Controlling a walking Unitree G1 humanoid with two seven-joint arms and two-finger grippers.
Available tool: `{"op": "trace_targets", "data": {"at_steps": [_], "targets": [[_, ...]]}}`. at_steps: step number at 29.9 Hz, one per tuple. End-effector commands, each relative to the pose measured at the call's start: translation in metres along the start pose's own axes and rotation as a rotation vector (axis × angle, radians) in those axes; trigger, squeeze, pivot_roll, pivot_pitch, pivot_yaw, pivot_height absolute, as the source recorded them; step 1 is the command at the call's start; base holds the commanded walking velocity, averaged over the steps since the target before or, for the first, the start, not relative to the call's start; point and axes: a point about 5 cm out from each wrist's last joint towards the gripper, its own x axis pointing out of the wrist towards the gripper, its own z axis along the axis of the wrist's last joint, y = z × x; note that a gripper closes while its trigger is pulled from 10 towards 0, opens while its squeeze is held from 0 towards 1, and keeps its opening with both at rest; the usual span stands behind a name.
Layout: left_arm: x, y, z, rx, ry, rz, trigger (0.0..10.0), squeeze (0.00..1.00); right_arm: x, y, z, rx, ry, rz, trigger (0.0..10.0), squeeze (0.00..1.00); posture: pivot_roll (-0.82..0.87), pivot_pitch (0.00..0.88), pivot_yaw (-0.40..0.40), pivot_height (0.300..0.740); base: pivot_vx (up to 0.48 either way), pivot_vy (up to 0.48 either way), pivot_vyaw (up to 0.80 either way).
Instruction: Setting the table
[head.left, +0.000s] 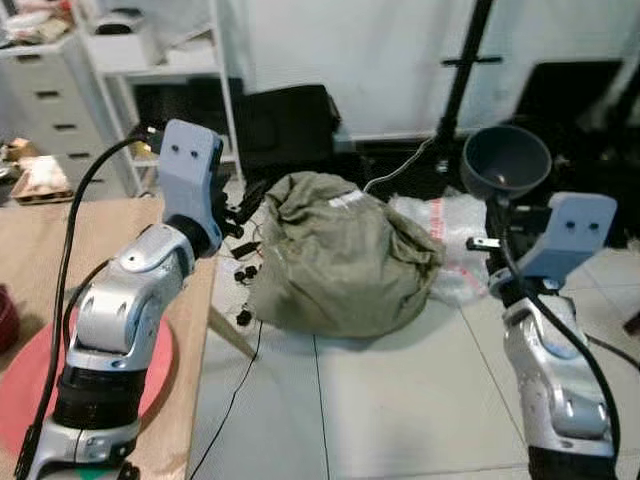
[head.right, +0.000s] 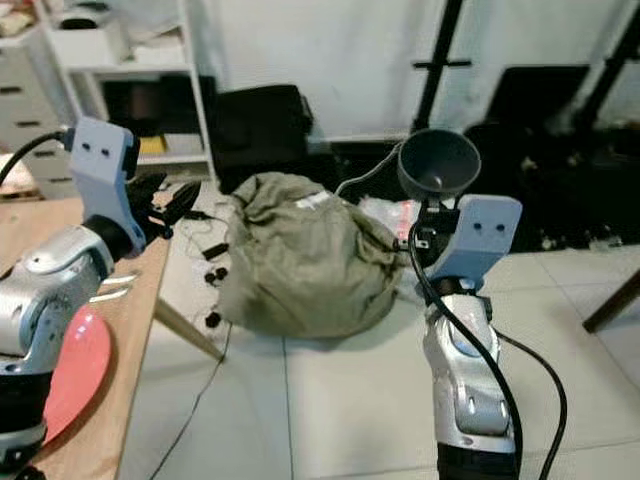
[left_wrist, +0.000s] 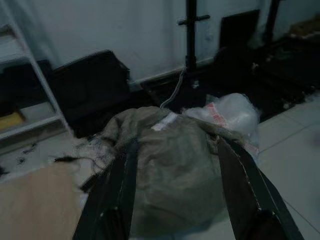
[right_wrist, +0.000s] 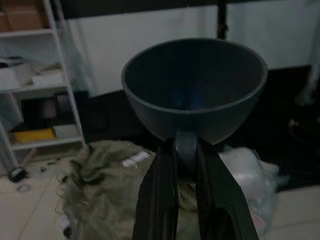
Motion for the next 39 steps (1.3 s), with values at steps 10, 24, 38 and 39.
{"op": "trace_targets", "data": {"at_steps": [10, 24, 38, 39], "targets": [[0.0004, -0.0010, -0.0012, -0.003, -0.006, -0.002, 10.0, 0.00, -0.0009, -0.0040, 0.0018, -0.013, -0.008, -0.011, 10.0, 0.00, -0.02, 0.017, 0.125, 0.740, 0.000, 0.000, -0.76], [0.0011, -0.0033, -0.0001, -0.016, -0.016, -0.011, 10.0, 0.00, -0.0005, -0.0032, 0.0029, -0.018, -0.013, -0.006, 10.0, 0.00, -0.02, 0.010, 0.122, 0.740, 0.000, 0.000, -0.76], [0.0028, -0.0061, 0.0011, -0.050, -0.030, -0.025, 10.0, 0.00, -0.0009, -0.0047, 0.0046, -0.028, -0.016, -0.012, 10.0, 0.00, -0.03, 0.010, 0.126, 0.740, 0.000, 0.000, -0.76], [0.0029, -0.0062, 0.0011, -0.051, -0.030, -0.026, 10.0, 0.00, -0.0009, -0.0049, 0.0046, -0.028, -0.016, -0.013, 10.0, 0.00, -0.04, 0.010, 0.125, 0.740, 0.000, 0.000, -0.76]]}}
